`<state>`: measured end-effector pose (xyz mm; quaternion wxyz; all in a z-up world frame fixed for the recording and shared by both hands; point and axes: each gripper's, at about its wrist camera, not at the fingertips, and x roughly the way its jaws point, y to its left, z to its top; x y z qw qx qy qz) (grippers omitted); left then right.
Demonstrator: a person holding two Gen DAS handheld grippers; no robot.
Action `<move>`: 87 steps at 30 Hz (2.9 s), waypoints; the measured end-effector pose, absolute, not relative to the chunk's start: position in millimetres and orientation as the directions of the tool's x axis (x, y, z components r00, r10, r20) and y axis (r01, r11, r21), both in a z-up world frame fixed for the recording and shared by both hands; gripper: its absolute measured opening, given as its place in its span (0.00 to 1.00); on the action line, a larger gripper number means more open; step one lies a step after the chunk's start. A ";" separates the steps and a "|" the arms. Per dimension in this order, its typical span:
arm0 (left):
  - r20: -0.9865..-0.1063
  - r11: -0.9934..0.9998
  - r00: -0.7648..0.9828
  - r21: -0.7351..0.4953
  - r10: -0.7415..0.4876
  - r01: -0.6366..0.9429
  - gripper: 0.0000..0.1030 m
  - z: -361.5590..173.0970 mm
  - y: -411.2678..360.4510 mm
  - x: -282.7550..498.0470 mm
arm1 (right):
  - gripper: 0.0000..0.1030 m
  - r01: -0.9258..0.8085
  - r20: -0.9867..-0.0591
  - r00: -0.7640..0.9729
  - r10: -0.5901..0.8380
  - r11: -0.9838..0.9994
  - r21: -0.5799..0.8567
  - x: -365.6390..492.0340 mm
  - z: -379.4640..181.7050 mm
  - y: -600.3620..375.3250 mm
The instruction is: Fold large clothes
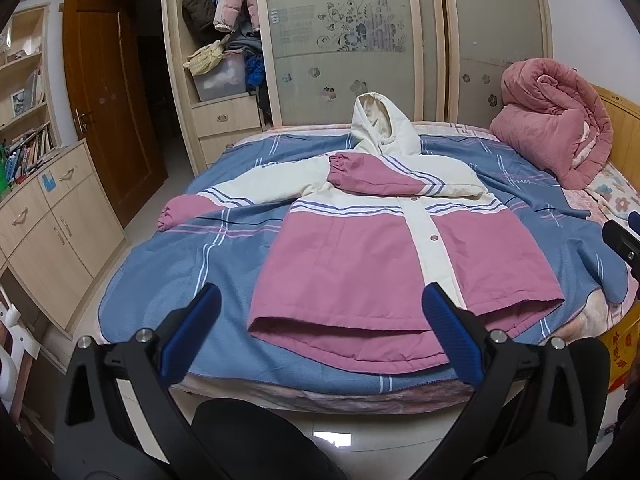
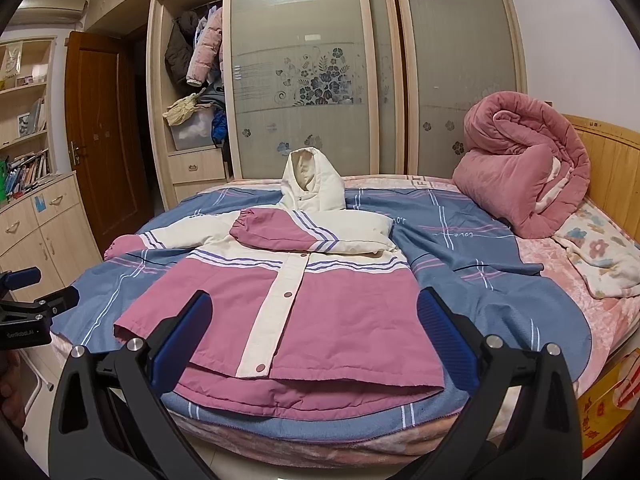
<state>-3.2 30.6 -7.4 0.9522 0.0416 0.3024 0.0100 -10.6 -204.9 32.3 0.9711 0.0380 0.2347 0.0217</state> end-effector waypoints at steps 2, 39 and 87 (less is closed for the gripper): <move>-0.585 0.998 0.811 0.068 0.030 0.013 0.98 -10.5 33.8 2.2 | 0.99 -0.025 -0.459 0.886 0.062 0.996 0.087 -7.1 28.9 -205.4; -0.412 0.331 0.840 -0.895 -0.352 -0.301 0.95 -213.6 490.2 353.4 | 0.99 -0.049 -0.612 0.785 0.094 0.995 0.090 103.0 -33.1 -171.0; -0.569 0.922 0.822 0.307 -0.023 0.238 0.24 -78.6 -67.0 478.9 | 0.99 0.063 -0.584 0.804 0.112 0.961 0.270 78.1 -55.4 -285.7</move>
